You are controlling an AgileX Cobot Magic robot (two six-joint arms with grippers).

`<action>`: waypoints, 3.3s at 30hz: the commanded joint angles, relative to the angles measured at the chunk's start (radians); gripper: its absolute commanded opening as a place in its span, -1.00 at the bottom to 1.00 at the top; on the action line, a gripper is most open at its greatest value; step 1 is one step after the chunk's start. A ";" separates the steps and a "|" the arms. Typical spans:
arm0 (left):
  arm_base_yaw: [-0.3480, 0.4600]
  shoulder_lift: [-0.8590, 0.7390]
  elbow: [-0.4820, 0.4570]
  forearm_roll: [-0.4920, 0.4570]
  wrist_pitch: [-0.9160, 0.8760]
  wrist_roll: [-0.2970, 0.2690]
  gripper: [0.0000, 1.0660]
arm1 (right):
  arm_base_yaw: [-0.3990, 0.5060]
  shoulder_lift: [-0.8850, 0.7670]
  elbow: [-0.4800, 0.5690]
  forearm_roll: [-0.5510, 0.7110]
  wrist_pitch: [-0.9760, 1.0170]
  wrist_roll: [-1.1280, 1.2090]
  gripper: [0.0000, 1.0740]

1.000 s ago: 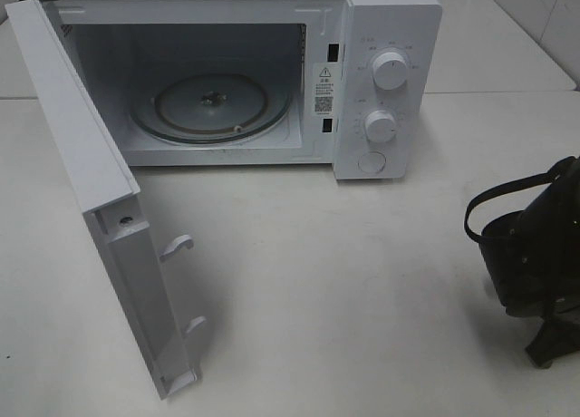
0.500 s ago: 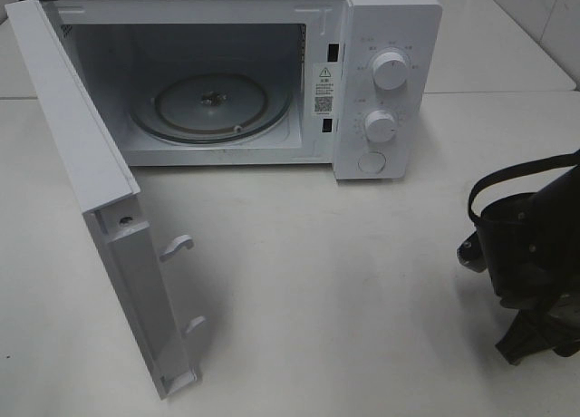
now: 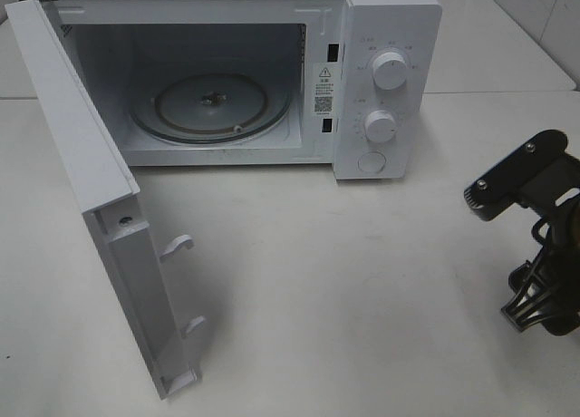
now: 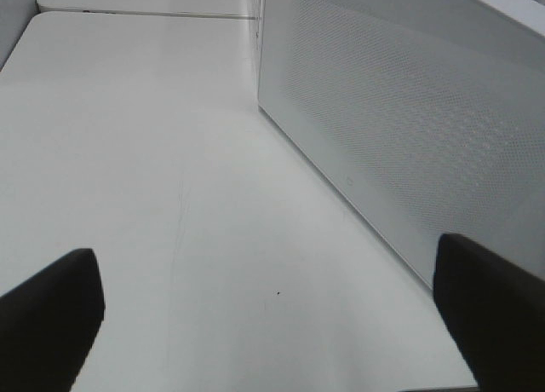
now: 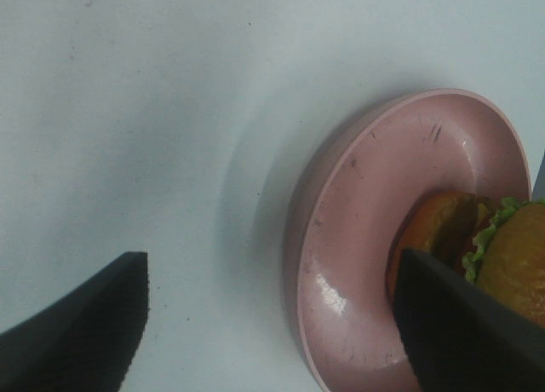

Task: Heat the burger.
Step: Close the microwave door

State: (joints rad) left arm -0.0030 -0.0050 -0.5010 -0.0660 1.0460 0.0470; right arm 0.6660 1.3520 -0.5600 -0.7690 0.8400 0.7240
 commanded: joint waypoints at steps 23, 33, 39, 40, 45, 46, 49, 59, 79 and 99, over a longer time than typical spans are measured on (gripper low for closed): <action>0.005 -0.020 0.004 -0.004 -0.009 0.000 0.83 | 0.002 -0.543 -0.203 0.584 0.198 -0.588 0.43; 0.005 -0.020 0.004 -0.004 -0.009 0.000 0.83 | -0.027 -0.771 -0.198 0.590 0.231 -0.587 0.42; 0.005 -0.020 0.004 -0.004 -0.009 0.000 0.83 | -0.152 -0.891 -0.198 0.591 0.240 -0.587 0.42; 0.005 -0.020 0.004 -0.004 -0.009 0.000 0.83 | -0.196 -0.931 -0.198 0.591 0.240 -0.588 0.42; 0.005 -0.020 0.004 -0.004 -0.009 0.000 0.83 | -0.272 -1.006 -0.178 0.595 0.241 -0.588 0.42; 0.005 -0.020 0.004 -0.004 -0.009 0.000 0.83 | -0.317 -1.047 -0.148 0.599 0.240 -0.588 0.42; 0.005 -0.020 0.004 -0.004 -0.009 0.000 0.83 | -0.339 -1.072 -0.130 0.599 0.238 -0.588 0.42; 0.005 -0.020 0.004 -0.004 -0.009 0.000 0.83 | -0.509 -1.288 0.040 0.631 0.185 -0.594 0.42; 0.005 -0.019 0.004 -0.005 -0.009 0.000 0.83 | -0.582 -1.382 0.053 0.651 0.199 -0.619 0.41; 0.005 -0.019 0.004 -0.005 -0.009 0.000 0.83 | -0.582 -1.382 0.053 0.651 0.199 -0.619 0.40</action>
State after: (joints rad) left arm -0.0030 -0.0050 -0.5010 -0.0660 1.0460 0.0470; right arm 0.0870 -0.0040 -0.5090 -0.1190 1.0390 0.1110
